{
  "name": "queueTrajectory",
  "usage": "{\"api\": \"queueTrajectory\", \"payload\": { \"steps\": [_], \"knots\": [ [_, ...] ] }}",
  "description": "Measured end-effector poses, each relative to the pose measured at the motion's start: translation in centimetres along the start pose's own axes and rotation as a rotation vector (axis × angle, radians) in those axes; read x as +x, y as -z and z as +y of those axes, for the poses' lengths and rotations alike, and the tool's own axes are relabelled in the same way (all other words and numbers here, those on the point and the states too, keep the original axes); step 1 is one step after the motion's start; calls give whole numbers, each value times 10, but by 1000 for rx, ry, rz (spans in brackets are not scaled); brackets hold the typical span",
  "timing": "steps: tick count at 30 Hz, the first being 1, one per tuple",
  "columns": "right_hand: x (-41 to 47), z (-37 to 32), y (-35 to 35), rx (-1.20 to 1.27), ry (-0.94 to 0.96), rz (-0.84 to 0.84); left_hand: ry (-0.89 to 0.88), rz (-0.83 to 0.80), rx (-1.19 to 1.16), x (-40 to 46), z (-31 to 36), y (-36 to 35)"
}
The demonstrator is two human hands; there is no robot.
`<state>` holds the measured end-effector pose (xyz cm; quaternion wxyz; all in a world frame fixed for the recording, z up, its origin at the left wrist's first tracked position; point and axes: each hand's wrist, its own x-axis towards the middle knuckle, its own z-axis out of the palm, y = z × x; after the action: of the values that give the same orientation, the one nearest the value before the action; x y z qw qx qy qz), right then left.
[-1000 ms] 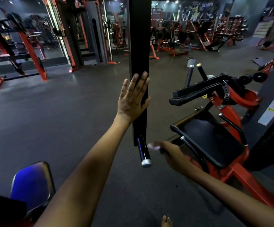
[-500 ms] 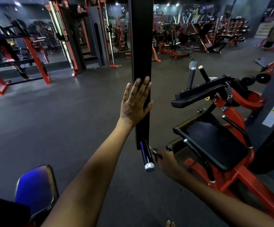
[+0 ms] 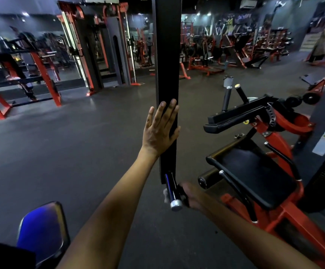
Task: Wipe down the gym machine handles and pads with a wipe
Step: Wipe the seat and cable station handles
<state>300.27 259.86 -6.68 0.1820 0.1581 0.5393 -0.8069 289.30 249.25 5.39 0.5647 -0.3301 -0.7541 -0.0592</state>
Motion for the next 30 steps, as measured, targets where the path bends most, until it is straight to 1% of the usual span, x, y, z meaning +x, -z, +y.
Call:
{"api": "queueTrajectory", "payload": {
  "steps": [3,4,6,9,13,17,19,20,21,23,24,25,26,27,28,30],
  "knots": [
    [5,-18,-12,135,25,137,3,2,0,0,0,1],
    [4,-18,-16,181,17,131,3,0,2,-1,0,1],
    [-4,-9,-22,228,-37,52,4,-10,0,-2,-2,0],
    [-14,8,-19,117,-56,-47,2,-18,19,-2,-2,1],
    [-27,14,-6,89,-104,-134,-11,-22,8,-1,0,1],
    [-38,12,7,37,-144,-92,-8,-24,0,1,2,-1],
    [-45,12,19,3,-119,-71,-10,-22,8,0,2,-3],
    [-49,10,26,-77,-77,-60,-13,-17,9,0,1,-4],
    [-51,6,35,-217,14,-17,-17,-12,7,0,0,-4],
    [-48,-11,47,-670,309,128,-19,-2,-2,-1,-1,-3],
    [-44,-19,49,-846,437,208,-16,-1,-8,-2,-1,-3],
    [-41,-28,44,-933,558,251,-15,1,-11,-2,-2,-2],
    [-34,-33,39,-987,678,226,-16,3,-12,-2,-2,-2],
    [-28,-35,31,-1073,793,161,-17,3,-11,-3,-2,-2],
    [-18,-32,27,-1202,882,47,-17,3,-7,-3,-2,-2],
    [-2,-22,25,-1423,986,-136,-17,0,7,-3,-2,-1]
  ]
}}
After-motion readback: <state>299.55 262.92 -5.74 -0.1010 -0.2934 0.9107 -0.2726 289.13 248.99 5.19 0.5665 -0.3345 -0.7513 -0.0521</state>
